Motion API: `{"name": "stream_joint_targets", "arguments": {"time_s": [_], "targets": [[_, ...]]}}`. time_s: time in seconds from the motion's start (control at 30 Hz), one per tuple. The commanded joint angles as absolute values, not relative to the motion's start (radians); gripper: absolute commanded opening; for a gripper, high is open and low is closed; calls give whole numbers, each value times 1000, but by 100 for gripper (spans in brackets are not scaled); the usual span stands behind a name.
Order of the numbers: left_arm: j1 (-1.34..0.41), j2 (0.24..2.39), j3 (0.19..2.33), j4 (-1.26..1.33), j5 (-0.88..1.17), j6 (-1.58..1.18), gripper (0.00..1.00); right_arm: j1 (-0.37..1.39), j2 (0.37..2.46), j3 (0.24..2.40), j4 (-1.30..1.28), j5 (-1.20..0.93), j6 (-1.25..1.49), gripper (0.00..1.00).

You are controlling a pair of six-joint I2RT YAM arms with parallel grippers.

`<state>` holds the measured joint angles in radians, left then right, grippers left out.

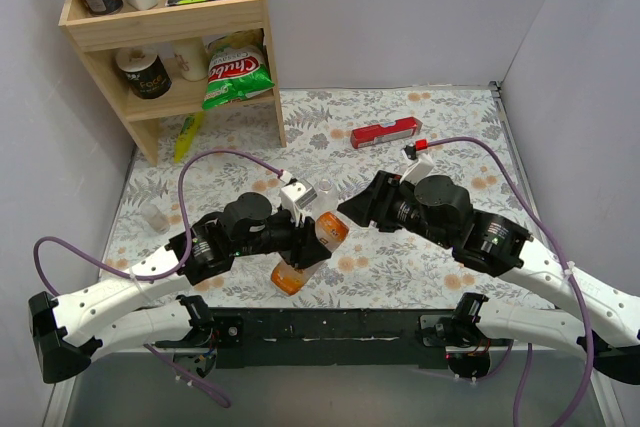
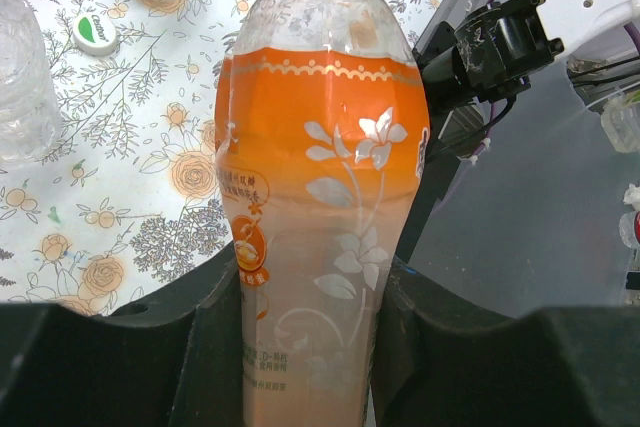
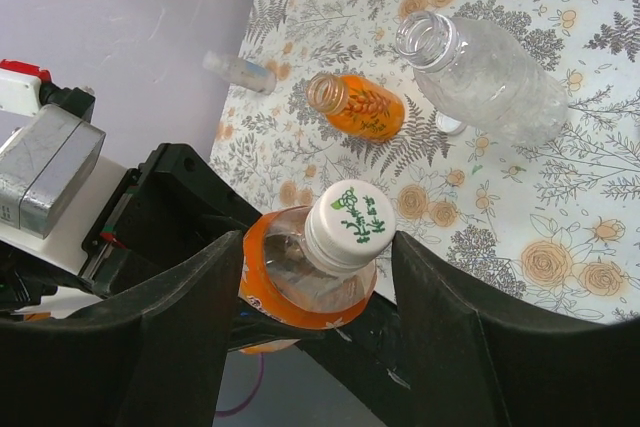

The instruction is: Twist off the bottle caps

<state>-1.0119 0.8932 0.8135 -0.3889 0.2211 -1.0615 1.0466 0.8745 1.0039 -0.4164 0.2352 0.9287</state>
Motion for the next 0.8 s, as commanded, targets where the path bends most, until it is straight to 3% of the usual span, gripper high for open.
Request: {"name": "stream_joint_targets", "arguments": {"time_s": [0.0,0.5,0.77], "targets": [[-1020,890,841,-387,232,-1035,11,1045,873,1002,-360,262,942,67],[-1035,890,833,-374,268,-1020,11,1037,874,988,-351,272,943,59],[-1037,839,775,-292,305,-1115,10,1034,847,974,-318,270,870,34]]}}
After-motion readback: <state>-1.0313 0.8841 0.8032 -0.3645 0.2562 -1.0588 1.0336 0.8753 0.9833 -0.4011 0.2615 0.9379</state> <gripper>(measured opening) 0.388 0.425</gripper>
